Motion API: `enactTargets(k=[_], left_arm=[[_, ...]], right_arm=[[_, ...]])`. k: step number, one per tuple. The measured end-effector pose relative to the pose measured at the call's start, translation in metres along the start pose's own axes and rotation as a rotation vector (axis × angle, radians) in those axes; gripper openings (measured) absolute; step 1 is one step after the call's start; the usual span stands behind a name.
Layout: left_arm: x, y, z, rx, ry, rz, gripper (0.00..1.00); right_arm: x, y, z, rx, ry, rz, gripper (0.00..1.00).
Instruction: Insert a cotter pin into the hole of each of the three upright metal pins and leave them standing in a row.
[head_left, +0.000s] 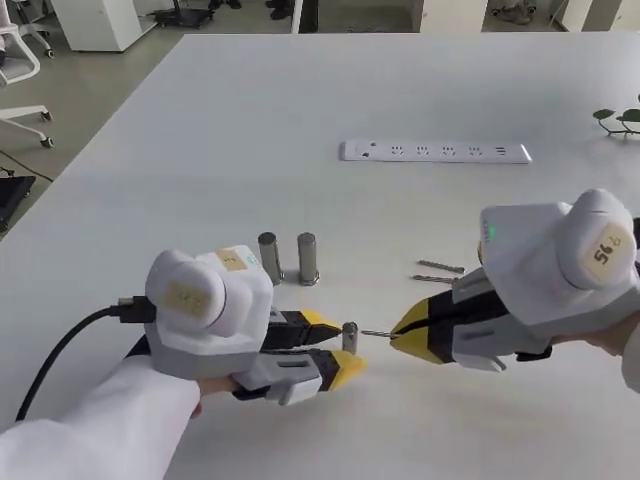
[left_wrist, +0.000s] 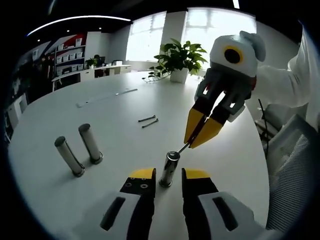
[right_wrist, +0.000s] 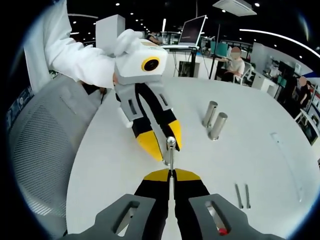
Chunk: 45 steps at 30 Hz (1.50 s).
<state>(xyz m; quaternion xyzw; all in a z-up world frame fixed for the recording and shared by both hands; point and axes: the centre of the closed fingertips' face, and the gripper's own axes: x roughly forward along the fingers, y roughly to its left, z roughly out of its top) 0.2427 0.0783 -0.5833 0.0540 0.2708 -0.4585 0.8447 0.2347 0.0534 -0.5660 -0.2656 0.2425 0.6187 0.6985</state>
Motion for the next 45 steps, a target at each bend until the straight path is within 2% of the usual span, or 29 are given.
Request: enactTargets(k=[3, 8, 11, 16, 29, 39, 44, 45], left_arm=[[0.001, -0.002, -0.003, -0.018, 0.007, -0.017, 0.12], [0.002, 0.0, -0.002, 0.004, 0.006, -0.012, 0.08], [0.002, 0.001, -0.002, 0.006, 0.004, -0.014, 0.08], [0.002, 0.0, -0.002, 0.05, 0.005, -0.025, 0.08], [0.003, -0.002, -0.002, 0.082, 0.008, -0.036, 0.08], [0.003, -0.004, -0.002, 0.084, 0.011, -0.039, 0.08], [0.003, -0.004, -0.003, 0.079, 0.008, -0.039, 0.08], [0.003, -0.004, -0.003, 0.079, 0.008, -0.039, 0.08]], right_arm=[[0.0, -0.001, -0.001, 0.003, 0.001, -0.003, 0.0], [-0.001, -0.003, 0.002, -0.004, -0.016, -0.005, 0.0], [0.0, -0.002, 0.002, -0.009, -0.018, 0.003, 0.0], [0.003, -0.003, 0.003, -0.02, -0.019, 0.005, 0.0], [0.014, -0.001, 0.011, -0.053, -0.018, 0.02, 0.0], [0.021, 0.002, 0.016, -0.075, -0.014, 0.044, 0.0], [0.021, 0.001, 0.017, -0.088, -0.019, 0.036, 0.0], [0.021, 0.0, 0.018, -0.097, -0.024, 0.031, 0.05]])
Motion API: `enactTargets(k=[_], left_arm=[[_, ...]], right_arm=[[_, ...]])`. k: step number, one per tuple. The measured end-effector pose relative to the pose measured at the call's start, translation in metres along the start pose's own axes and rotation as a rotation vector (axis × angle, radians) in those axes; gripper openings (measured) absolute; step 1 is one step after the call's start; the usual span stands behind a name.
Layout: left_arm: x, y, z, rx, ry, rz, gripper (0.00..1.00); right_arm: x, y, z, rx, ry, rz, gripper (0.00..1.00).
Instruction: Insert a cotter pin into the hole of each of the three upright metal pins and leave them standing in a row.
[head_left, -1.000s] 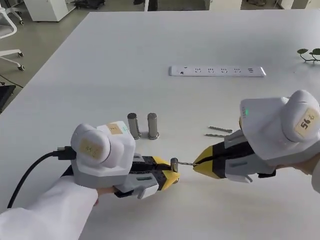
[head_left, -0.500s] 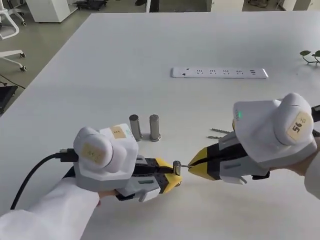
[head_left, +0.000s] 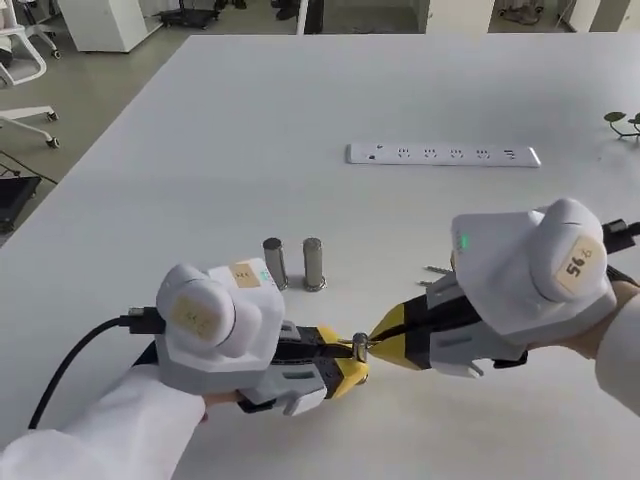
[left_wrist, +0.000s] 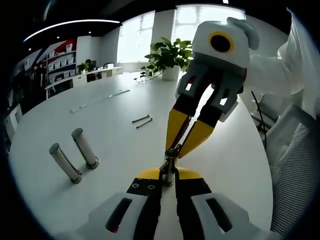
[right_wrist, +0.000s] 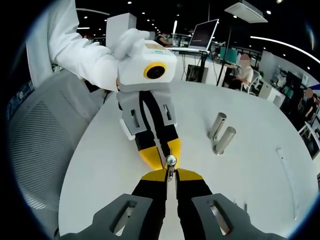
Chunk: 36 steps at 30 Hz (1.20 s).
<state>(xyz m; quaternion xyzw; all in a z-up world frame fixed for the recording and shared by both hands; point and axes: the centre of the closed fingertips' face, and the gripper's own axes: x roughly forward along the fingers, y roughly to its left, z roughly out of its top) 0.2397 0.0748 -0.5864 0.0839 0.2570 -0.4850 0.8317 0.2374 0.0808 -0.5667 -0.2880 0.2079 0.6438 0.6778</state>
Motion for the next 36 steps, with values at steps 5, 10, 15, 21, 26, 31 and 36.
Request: enactTargets(k=[5, 10, 15, 21, 26, 31, 36], left_arm=[[0.0, 0.0, 0.0, 0.003, 0.001, -0.001, 0.08], [0.0, 0.0, 0.0, 0.006, 0.003, 0.0, 0.08], [0.001, 0.0, 0.0, 0.006, 0.003, 0.0, 0.08], [0.001, 0.001, 0.0, 0.008, 0.003, 0.004, 0.08], [0.001, 0.0, 0.0, 0.01, 0.002, 0.006, 0.08], [0.001, 0.0, -0.001, 0.012, 0.001, 0.007, 0.08], [0.001, 0.0, 0.0, 0.0, -0.002, 0.01, 0.08]], right_arm=[[-0.005, 0.0, -0.002, 0.007, -0.001, -0.002, 0.09], [-0.011, 0.0, -0.006, 0.025, 0.005, -0.004, 0.04], [-0.014, 0.002, -0.007, 0.037, 0.0, -0.002, 0.0], [-0.012, 0.0, -0.005, 0.073, -0.027, -0.013, 0.0], [-0.008, 0.001, -0.002, 0.072, -0.031, -0.015, 0.0], [-0.007, 0.001, -0.002, 0.073, -0.026, -0.017, 0.0], [-0.006, 0.001, -0.003, 0.08, -0.018, -0.022, 0.0]])
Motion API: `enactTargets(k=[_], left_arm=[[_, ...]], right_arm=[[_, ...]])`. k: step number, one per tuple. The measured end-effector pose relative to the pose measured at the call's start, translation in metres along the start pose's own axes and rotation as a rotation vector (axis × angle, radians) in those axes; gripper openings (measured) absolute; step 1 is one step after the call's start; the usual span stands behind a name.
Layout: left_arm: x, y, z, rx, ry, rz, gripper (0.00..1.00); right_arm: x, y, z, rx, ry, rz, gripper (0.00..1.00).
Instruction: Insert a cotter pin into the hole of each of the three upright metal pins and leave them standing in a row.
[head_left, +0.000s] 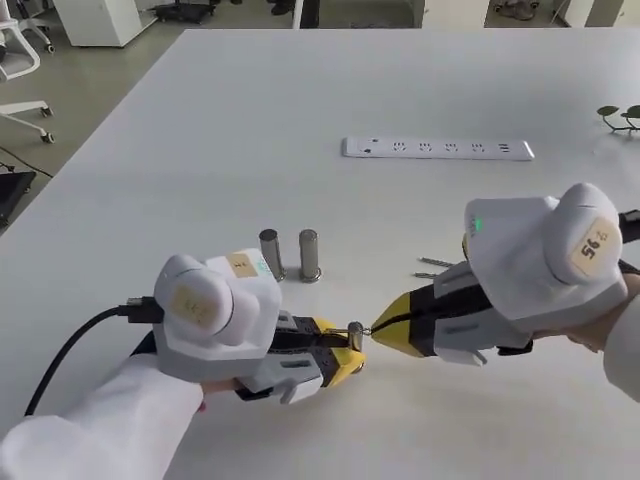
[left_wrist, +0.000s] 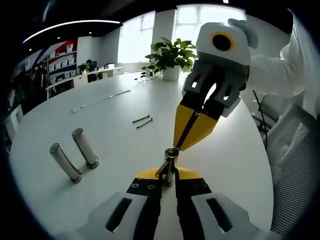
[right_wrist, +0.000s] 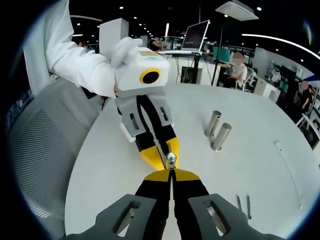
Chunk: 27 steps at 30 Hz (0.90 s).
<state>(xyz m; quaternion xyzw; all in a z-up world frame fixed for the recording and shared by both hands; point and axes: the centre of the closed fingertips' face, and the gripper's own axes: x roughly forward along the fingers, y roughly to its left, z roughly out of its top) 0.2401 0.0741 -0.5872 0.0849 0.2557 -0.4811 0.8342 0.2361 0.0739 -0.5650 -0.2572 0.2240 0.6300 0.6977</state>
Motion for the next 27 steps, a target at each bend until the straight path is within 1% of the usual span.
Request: enactTargets(k=[3, 6, 7, 9, 11, 13, 14, 15, 17, 18, 19, 20, 22, 24, 25, 26, 27], left_arm=[[0.0, 0.0, 0.001, -0.008, -0.006, 0.005, 0.1], [-0.004, 0.003, 0.001, -0.013, -0.009, 0.016, 0.17], [-0.006, 0.004, 0.001, -0.019, -0.011, 0.017, 0.2], [-0.011, 0.004, -0.002, -0.027, 0.007, 0.011, 0.25], [-0.017, 0.004, -0.005, -0.032, 0.013, 0.011, 0.33], [-0.025, 0.006, -0.009, -0.044, 0.018, 0.019, 0.42], [-0.03, 0.006, -0.01, -0.051, 0.016, 0.013, 0.45], [-0.034, 0.004, -0.011, -0.061, 0.01, 0.005, 0.47], [-0.042, 0.0, -0.009, -0.107, -0.021, -0.013, 0.53], [-0.044, -0.003, -0.007, -0.137, -0.043, -0.029, 0.58], [-0.05, -0.008, -0.005, -0.166, -0.063, -0.057, 0.66], [-0.054, -0.01, -0.004, -0.17, -0.073, -0.066, 0.71], [-0.062, -0.011, -0.006, -0.161, -0.075, -0.056, 0.81], [-0.069, -0.01, -0.007, -0.162, -0.074, -0.041, 0.87], [-0.073, -0.008, -0.01, -0.172, -0.062, -0.023, 0.91], [-0.076, -0.003, -0.015, -0.2, -0.041, 0.013, 0.98], [-0.082, 0.004, -0.02, -0.2, -0.029, 0.055, 0.98]], right_arm=[[0.0, 0.001, -0.001, 0.005, 0.002, -0.001, 0.0], [-0.001, 0.001, -0.002, 0.013, 0.0, -0.01, 0.01], [-0.002, 0.001, -0.001, 0.016, -0.003, -0.013, 0.01], [-0.003, 0.001, -0.001, 0.028, -0.008, -0.019, 0.03], [-0.003, 0.002, -0.001, 0.048, -0.015, -0.022, 0.06], [-0.003, 0.003, 0.0, 0.07, -0.032, -0.023, 0.1], [-0.002, 0.003, 0.0, 0.078, -0.04, -0.027, 0.11], [-0.002, 0.004, 0.001, 0.083, -0.045, -0.028, 0.12], [0.0, 0.006, 0.001, 0.102, -0.058, -0.027, 0.14], [0.001, 0.006, 0.001, 0.105, -0.062, -0.027, 0.14], [0.001, 0.008, 0.001, 0.116, -0.069, -0.024, 0.15], [0.002, 0.008, 0.001, 0.119, -0.071, -0.023, 0.15], [0.004, 0.009, 0.001, 0.134, -0.078, -0.029, 0.16], [0.006, 0.009, -0.001, 0.16, -0.087, -0.032, 0.19], [0.007, 0.01, -0.002, 0.176, -0.085, -0.03, 0.2], [0.007, 0.01, -0.003, 0.18, -0.086, -0.033, 0.22], [0.008, 0.009, -0.004, 0.187, -0.094, -0.042, 0.23]])
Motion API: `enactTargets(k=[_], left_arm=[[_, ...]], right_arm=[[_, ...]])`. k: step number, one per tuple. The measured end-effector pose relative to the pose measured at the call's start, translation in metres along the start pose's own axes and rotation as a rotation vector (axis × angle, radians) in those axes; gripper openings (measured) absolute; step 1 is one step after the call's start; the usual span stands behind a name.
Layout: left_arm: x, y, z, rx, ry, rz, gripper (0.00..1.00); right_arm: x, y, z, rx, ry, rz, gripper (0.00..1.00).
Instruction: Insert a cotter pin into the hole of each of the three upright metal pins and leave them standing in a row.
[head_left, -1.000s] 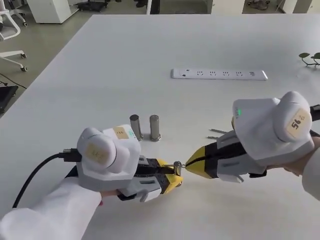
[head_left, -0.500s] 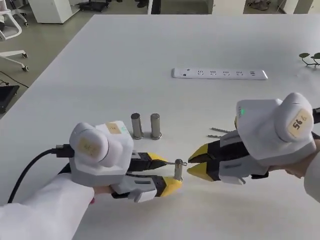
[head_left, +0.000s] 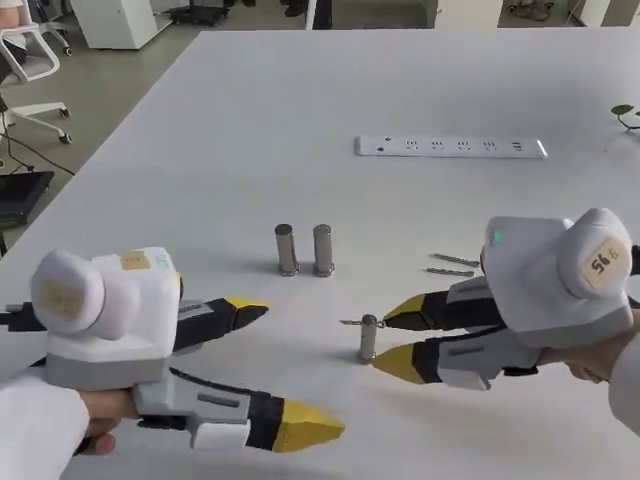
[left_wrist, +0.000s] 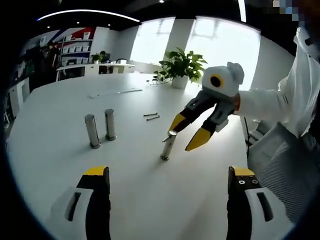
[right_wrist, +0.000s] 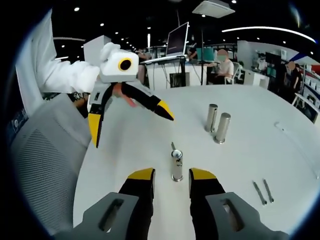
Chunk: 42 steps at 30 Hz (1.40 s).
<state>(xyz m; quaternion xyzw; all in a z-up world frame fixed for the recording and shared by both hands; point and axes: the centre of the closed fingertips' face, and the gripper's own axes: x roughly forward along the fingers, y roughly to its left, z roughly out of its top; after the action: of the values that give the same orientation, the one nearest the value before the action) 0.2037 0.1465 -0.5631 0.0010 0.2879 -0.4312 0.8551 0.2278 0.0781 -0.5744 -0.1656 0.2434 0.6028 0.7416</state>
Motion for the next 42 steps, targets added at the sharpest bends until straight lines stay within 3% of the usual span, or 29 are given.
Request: enactTargets(k=[1, 8, 15, 19, 24, 34, 40, 42], left_arm=[[-0.003, -0.002, 0.0, 0.019, -0.006, -0.012, 1.0], [-0.029, -0.001, -0.009, -0.015, -0.028, 0.028, 1.0], [-0.045, -0.014, -0.017, -0.005, -0.02, 0.038, 1.0], [-0.048, -0.022, -0.025, 0.005, 0.01, 0.027, 0.99], [-0.049, -0.026, -0.028, 0.003, 0.013, 0.023, 0.99], [-0.05, -0.018, -0.026, 0.013, 0.026, 0.031, 0.99], [-0.05, -0.015, -0.031, 0.012, 0.067, 0.034, 0.99], [-0.05, -0.016, -0.032, 0.009, 0.071, 0.029, 0.99]], right_arm=[[0.001, 0.0, -0.001, 0.011, -0.004, -0.002, 0.24], [0.006, -0.005, -0.003, 0.052, -0.047, -0.027, 0.24], [0.011, -0.004, -0.003, 0.064, -0.085, -0.027, 0.24], [0.015, -0.005, -0.001, 0.066, -0.102, -0.028, 0.23], [0.019, -0.005, -0.003, 0.058, -0.101, -0.024, 0.2], [0.028, -0.008, -0.002, 0.065, -0.109, -0.02, 0.09], [0.031, -0.011, 0.001, 0.068, -0.103, -0.02, 0.05], [0.032, -0.016, 0.003, 0.016, -0.088, -0.036, 0.04]])
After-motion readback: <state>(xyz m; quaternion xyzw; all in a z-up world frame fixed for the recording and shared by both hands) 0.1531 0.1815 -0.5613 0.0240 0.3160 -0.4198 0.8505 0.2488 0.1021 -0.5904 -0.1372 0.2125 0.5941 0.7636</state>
